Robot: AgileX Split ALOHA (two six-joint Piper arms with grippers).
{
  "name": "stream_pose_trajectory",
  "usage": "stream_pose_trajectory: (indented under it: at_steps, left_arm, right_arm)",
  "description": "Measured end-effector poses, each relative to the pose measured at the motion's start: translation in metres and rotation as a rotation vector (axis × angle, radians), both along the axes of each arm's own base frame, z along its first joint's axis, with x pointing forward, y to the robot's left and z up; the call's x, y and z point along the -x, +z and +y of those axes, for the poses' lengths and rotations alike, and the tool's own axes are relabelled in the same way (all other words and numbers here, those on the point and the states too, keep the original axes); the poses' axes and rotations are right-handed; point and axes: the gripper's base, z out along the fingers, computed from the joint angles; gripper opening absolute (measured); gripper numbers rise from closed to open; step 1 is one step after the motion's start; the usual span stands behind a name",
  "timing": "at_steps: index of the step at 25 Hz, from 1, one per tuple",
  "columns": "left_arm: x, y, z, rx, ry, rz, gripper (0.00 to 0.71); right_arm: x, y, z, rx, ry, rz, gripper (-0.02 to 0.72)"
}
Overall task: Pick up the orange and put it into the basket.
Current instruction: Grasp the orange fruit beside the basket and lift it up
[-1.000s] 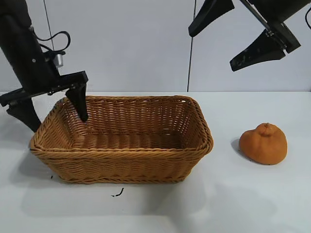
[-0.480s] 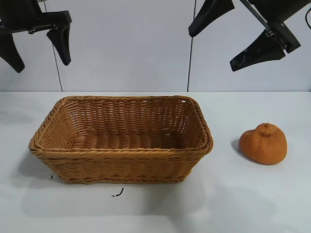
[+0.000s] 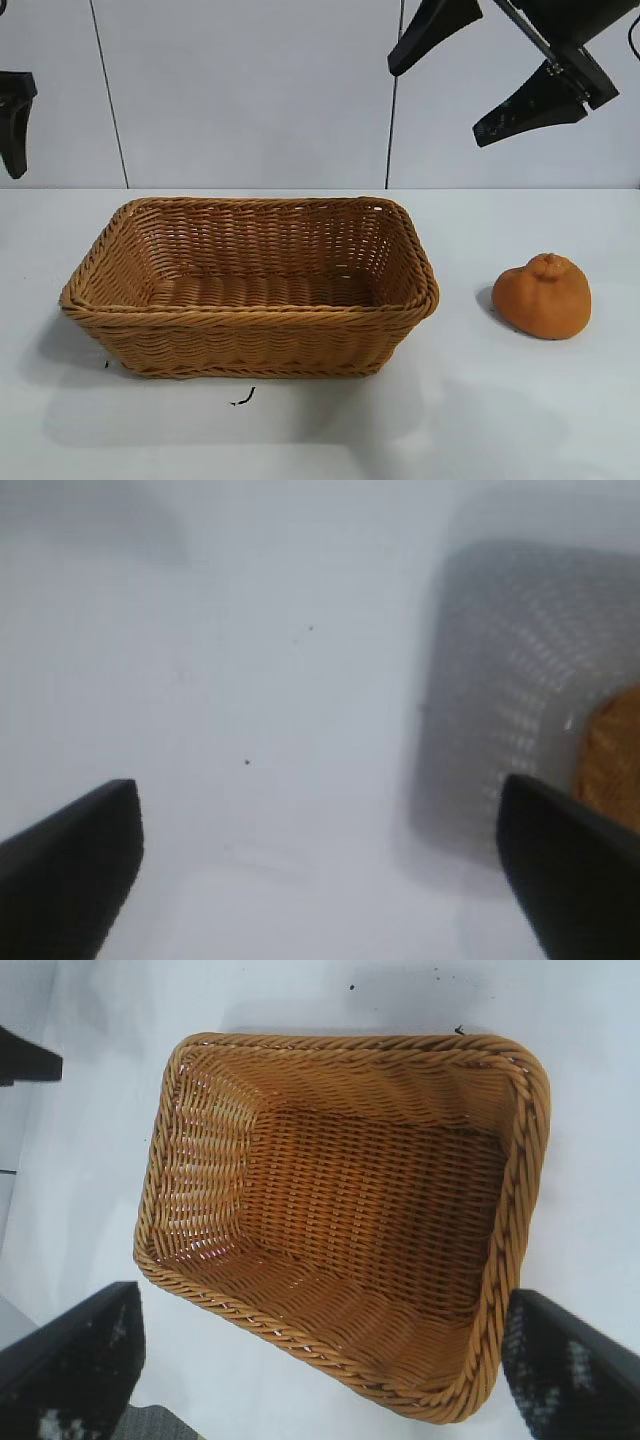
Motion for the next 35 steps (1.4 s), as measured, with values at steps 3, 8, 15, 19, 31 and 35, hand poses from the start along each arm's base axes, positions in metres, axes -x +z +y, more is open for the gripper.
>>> stream_pose_trajectory:
  at_steps: [3, 8, 15, 19, 31, 35]
  left_arm:
    - [0.019, 0.005, 0.000, -0.007, -0.004, 0.021, 0.692]
    - [0.060, 0.028, 0.000, -0.008, -0.006, 0.007, 0.692]
    - [0.139, 0.069, -0.002, -0.010, -0.006, -0.081, 0.692]
    - [0.192, 0.076, -0.003, -0.011, -0.006, -0.120, 0.692]
    - [0.319, 0.037, -0.006, -0.003, -0.005, -0.308, 0.692]
    - [0.344, 0.030, -0.008, 0.013, -0.002, -0.439, 0.692]
  right_arm:
    - [0.000, 0.000, 0.000, 0.000, 0.000, 0.000, 0.696]
    - [0.000, 0.000, 0.000, 0.000, 0.000, 0.000, 0.696]
    - [0.000, 0.000, 0.000, 0.000, 0.000, 0.000, 0.696]
    - [0.000, 0.000, 0.000, 0.000, 0.000, 0.000, 0.696]
    - [0.000, 0.000, 0.000, 0.000, 0.000, 0.000, 0.696]
    - [0.000, 0.000, 0.000, 0.000, 0.000, 0.000, 0.696]
